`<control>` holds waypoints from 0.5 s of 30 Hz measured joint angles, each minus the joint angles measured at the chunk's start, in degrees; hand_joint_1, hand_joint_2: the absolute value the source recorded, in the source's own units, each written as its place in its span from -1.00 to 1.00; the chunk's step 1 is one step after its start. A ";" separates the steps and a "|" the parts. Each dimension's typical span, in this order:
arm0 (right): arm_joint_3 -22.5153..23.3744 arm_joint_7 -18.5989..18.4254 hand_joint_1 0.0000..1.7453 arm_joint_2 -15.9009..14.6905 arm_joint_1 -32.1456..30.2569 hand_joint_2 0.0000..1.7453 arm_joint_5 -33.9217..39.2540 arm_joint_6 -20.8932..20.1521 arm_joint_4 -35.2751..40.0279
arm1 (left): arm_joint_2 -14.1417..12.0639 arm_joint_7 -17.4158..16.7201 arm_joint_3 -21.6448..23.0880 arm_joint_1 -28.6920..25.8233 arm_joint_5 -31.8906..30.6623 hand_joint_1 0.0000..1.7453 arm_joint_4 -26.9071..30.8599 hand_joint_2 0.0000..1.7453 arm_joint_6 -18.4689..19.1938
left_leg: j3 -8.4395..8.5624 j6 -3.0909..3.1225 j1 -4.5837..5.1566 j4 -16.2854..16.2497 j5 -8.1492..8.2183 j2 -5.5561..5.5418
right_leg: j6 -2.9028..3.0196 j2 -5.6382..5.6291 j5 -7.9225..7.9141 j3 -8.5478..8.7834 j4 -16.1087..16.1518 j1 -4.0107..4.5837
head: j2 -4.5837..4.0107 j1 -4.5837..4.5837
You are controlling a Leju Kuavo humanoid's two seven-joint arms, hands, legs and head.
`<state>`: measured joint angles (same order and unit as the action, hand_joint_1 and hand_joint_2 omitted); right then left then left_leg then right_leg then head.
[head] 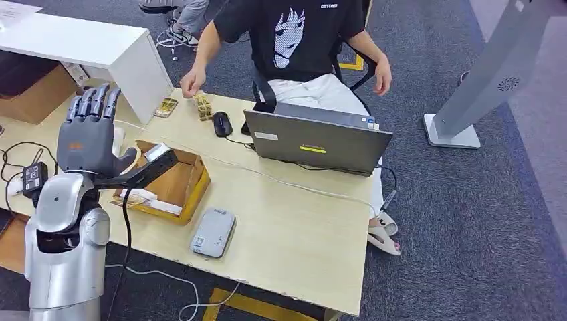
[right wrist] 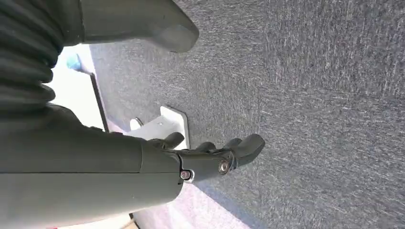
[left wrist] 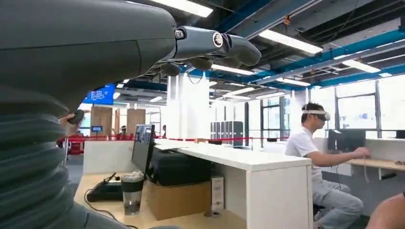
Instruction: Pass the card to the sensor for recognition and then transmit it.
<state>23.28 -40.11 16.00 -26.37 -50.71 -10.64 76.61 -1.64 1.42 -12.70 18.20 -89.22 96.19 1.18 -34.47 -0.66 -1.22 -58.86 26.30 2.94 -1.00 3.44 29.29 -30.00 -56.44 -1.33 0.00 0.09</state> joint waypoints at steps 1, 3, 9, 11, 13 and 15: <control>-0.02 0.00 -1.00 0.00 0.00 1.00 0.00 0.00 0.00 | 0.00 0.00 0.00 0.00 0.15 -1.00 0.04 1.00 -0.04 | 0.00 0.00 0.00 0.00 0.00 0.00 | 0.00 0.00 0.00 0.00 0.00 0.00 | 0.00 0.02; -0.02 0.00 -1.00 0.00 0.00 1.00 0.00 0.00 0.02 | 0.22 0.06 -0.17 -0.01 0.54 -1.00 0.33 1.00 -0.22 | 0.00 0.00 0.00 0.00 0.00 0.00 | 0.00 0.00 0.00 0.00 0.00 0.00 | 0.00 0.02; -0.07 0.00 -1.00 0.00 0.02 1.00 0.54 0.39 0.31 | 1.70 1.63 -2.27 -0.04 5.85 -1.00 1.44 1.00 0.09 | -0.01 0.00 0.00 0.00 0.00 0.00 | 0.00 0.00 0.00 0.00 0.00 0.00 | 0.00 0.00; -0.07 0.00 -1.00 0.00 0.01 1.00 1.20 0.88 0.28 | 2.38 2.78 -3.17 -0.66 9.08 -1.00 2.38 1.00 0.04 | -0.02 0.00 0.00 0.00 0.00 0.01 | 0.00 -0.01 0.00 0.01 0.00 0.00 | 0.00 0.00; -0.02 0.00 -1.00 0.00 0.05 1.00 1.38 1.83 0.04 | 3.65 4.63 -4.73 -2.09 17.38 -1.00 4.75 1.00 0.47 | -0.03 0.00 0.00 0.00 0.01 0.01 | 0.00 -0.01 0.00 0.01 0.00 0.00 | 0.00 0.00; 0.02 0.00 -1.00 0.00 0.13 1.00 1.99 2.49 -0.33 | 5.31 5.84 -6.47 -3.91 24.74 -1.00 8.12 1.00 2.26 | -0.04 0.01 0.01 0.00 0.02 0.01 | 0.00 -0.01 0.01 -0.01 0.01 0.00 | 0.00 0.00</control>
<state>23.30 -40.11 16.00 -26.24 -48.72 -8.15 76.28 3.68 7.26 -19.17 14.30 -64.48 104.31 3.44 -34.51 -0.65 -1.22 -58.86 26.32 2.95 -1.00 3.43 29.29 -30.01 -56.43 -1.33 0.00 0.09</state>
